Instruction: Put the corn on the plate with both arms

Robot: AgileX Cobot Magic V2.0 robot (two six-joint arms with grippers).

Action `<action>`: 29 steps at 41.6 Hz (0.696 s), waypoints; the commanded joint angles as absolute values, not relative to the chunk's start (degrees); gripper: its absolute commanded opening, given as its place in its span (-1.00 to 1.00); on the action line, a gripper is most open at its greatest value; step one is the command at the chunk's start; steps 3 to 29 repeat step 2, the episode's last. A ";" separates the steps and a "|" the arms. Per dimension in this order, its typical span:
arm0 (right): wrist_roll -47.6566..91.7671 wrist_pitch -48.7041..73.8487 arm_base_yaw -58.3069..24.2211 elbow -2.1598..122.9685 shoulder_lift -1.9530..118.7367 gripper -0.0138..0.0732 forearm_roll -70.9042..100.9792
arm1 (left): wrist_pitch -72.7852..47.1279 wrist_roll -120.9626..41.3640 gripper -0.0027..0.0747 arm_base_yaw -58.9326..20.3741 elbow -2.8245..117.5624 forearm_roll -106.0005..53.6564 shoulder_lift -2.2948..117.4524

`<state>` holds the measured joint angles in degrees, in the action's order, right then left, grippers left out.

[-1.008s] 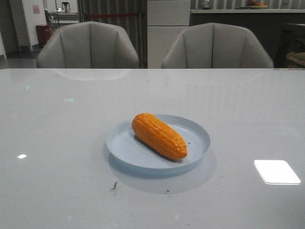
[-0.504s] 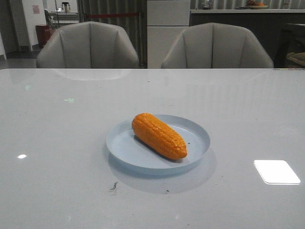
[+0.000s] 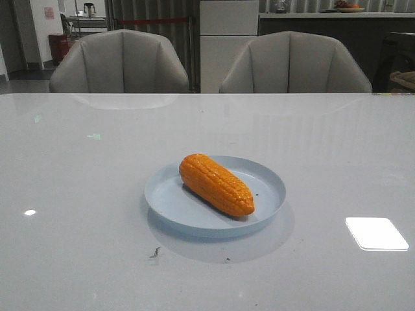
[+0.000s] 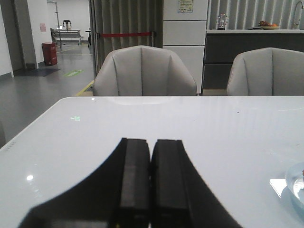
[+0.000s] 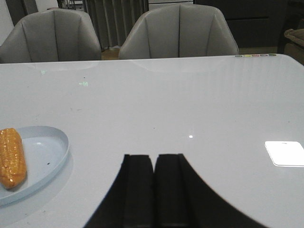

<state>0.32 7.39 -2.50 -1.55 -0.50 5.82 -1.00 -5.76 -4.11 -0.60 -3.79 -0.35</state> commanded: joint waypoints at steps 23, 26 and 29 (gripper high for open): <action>0.49 2.57 -2.20 -0.39 -1.96 -0.60 5.97 | 3.91 -5.17 -0.69 -4.14 -2.76 -4.27 -1.52; 0.49 2.57 -2.20 -0.39 -1.96 -0.60 5.97 | 3.91 -5.17 -0.69 -4.14 -2.76 -4.27 -1.52; 0.49 2.57 -2.20 -0.39 -1.96 -0.60 5.97 | 3.91 -5.17 -0.69 -4.14 -2.76 -4.27 -1.52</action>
